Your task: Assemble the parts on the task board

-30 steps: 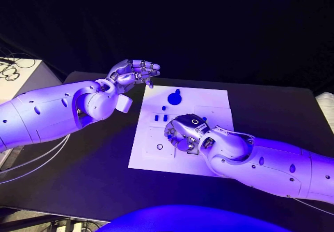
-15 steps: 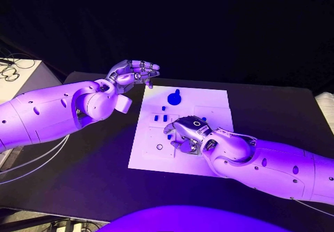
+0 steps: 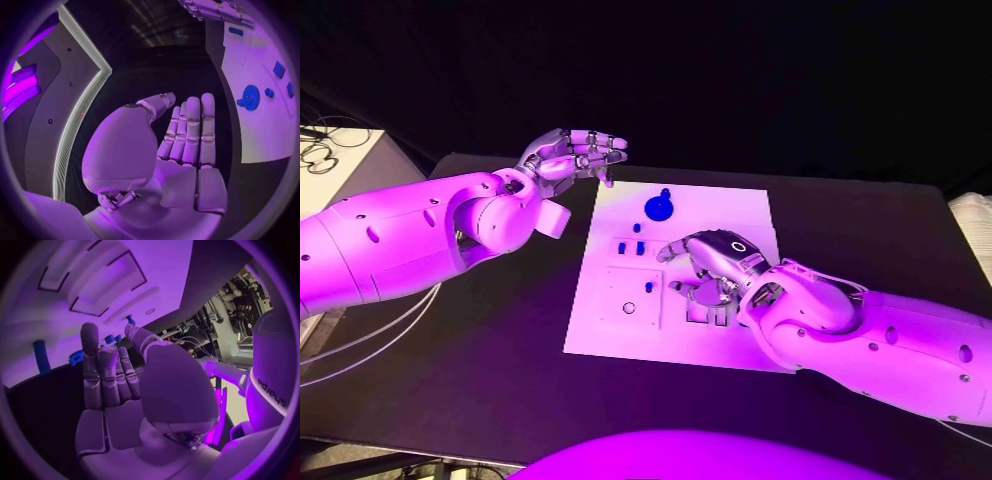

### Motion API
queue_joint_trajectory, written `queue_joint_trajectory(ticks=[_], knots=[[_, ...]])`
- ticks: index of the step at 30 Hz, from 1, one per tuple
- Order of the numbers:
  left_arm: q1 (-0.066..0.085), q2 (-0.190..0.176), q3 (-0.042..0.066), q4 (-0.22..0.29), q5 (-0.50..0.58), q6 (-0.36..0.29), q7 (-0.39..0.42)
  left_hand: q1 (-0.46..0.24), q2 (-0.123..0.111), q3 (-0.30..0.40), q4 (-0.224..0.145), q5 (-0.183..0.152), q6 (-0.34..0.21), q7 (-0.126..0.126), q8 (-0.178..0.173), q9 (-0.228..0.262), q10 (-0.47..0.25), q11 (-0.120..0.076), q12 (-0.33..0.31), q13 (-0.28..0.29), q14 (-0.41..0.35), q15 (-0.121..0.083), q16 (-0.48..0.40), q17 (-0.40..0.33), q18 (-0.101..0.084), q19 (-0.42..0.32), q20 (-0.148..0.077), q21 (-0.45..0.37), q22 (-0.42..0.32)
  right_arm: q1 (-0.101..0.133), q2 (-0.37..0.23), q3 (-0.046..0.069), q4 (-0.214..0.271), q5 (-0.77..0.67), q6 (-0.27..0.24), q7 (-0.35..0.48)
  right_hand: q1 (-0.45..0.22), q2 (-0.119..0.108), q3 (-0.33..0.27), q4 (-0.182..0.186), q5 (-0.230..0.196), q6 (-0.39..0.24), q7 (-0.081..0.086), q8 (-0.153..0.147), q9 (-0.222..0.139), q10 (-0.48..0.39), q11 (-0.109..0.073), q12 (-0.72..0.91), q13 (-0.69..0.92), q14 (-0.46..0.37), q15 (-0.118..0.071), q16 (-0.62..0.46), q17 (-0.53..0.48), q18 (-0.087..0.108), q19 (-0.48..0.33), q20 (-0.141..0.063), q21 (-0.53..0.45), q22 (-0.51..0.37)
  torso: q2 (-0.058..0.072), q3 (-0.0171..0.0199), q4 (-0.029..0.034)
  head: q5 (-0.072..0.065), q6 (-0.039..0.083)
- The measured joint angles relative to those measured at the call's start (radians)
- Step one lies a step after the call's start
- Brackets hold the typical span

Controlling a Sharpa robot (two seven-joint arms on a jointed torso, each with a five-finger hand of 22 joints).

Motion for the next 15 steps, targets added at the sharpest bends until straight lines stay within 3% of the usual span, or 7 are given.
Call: queue_joint_trajectory(ticks=[3, 5, 7, 9, 10, 15], knots=[[0.000, 0.000, 0.000, -0.001, 0.000, 0.001, -0.001, 0.000, 0.000, 0.000, 0.000, 0.000, 0.000, 0.000, 0.000, 0.000, 0.000, 0.000, 0.000, 0.000, 0.000, 0.000, 0.000, 0.000, 0.000, 0.000, 0.000, 0.000, 0.000, 0.023, -0.044, 0.008, 0.020, 0.046, -0.009, 0.006, -0.017, -0.017, 0.060, 0.008, 0.000, 0.020, -0.006, 0.000, -0.002, 0.054, -0.007, 0.039, -0.004, 0.062, -0.009, 0.066, 0.066, -0.001, 0.066, -0.009, 0.094, 0.097, 0.000, -0.0006, -0.0005, -0.003, 0.004], [0.000, 0.000, 0.000, -0.002, 0.000, 0.002, -0.001, 0.000, 0.000, 0.000, 0.000, 0.000, 0.000, 0.000, 0.000, 0.000, -0.001, -0.001, 0.000, 0.000, 0.000, 0.000, 0.000, 0.000, 0.000, 0.000, 0.000, 0.000, 0.000, 0.039, -0.071, 0.013, 0.025, 0.074, -0.010, 0.010, -0.030, -0.030, 0.089, 0.012, 0.000, 0.034, -0.008, 0.000, -0.002, 0.086, -0.013, 0.048, -0.010, 0.091, -0.012, 0.099, 0.107, -0.023, 0.097, -0.014, 0.143, 0.148, 0.000, -0.0006, -0.0010, -0.007, 0.007], [0.000, 0.000, 0.000, -0.002, 0.000, 0.003, -0.002, 0.000, 0.000, 0.000, 0.000, 0.000, 0.000, 0.000, 0.000, 0.000, -0.004, -0.004, 0.000, -0.001, 0.000, 0.000, 0.000, -0.001, 0.000, 0.004, 0.004, 0.000, 0.000, 0.052, -0.093, 0.015, 0.027, 0.095, -0.010, 0.013, -0.038, -0.038, 0.110, 0.014, 0.000, 0.036, -0.008, 0.000, -0.002, 0.101, -0.016, 0.048, -0.015, 0.112, -0.016, 0.122, 0.137, -0.023, 0.118, -0.015, 0.178, 0.185, -0.001, -0.0010, -0.0016, -0.009, 0.009], [0.000, 0.000, 0.000, -0.003, 0.000, 0.004, -0.002, 0.000, 0.000, 0.000, 0.000, 0.000, 0.000, 0.000, 0.000, 0.000, -0.004, -0.004, 0.000, -0.001, 0.000, 0.000, 0.000, -0.001, 0.000, 0.004, 0.004, 0.000, 0.000, 0.066, -0.116, 0.019, 0.025, 0.114, -0.006, 0.016, -0.044, -0.044, 0.121, 0.014, 0.000, 0.040, -0.012, 0.000, -0.002, 0.109, -0.020, 0.048, -0.018, 0.125, -0.018, 0.140, 0.164, -0.023, 0.132, -0.018, 0.206, 0.215, -0.001, -0.0011, -0.0023, -0.012, 0.012], [0.000, 0.001, 0.000, -0.003, 0.000, 0.004, -0.002, 0.000, 0.000, 0.000, 0.000, 0.000, 0.000, 0.000, 0.000, 0.000, -0.004, -0.004, 0.000, -0.001, 0.000, 0.000, 0.000, -0.001, 0.000, 0.004, 0.004, 0.000, 0.000, 0.071, -0.123, 0.021, 0.022, 0.120, -0.004, 0.018, -0.048, -0.047, 0.123, 0.014, 0.000, 0.041, -0.013, 0.000, -0.002, 0.110, -0.021, 0.048, -0.020, 0.134, -0.018, 0.150, 0.179, -0.039, 0.140, -0.020, 0.221, 0.231, -0.001, -0.0010, -0.0025, -0.013, 0.013], [0.000, 0.002, 0.000, -0.003, 0.000, 0.007, -0.004, 0.000, 0.000, 0.000, 0.000, 0.000, 0.000, 0.000, 0.000, 0.000, -0.003, -0.004, 0.000, -0.001, 0.000, 0.000, 0.000, -0.001, 0.000, 0.004, 0.004, 0.000, 0.000, 0.089, -0.147, 0.025, -0.007, 0.135, 0.034, 0.022, -0.060, -0.060, 0.123, 0.014, 0.000, 0.041, -0.013, 0.000, -0.002, 0.110, -0.021, 0.034, -0.022, 0.143, -0.016, 0.166, 0.204, -0.038, 0.151, -0.020, 0.244, 0.258, -0.001, -0.0007, -0.0031, -0.019, 0.018]])
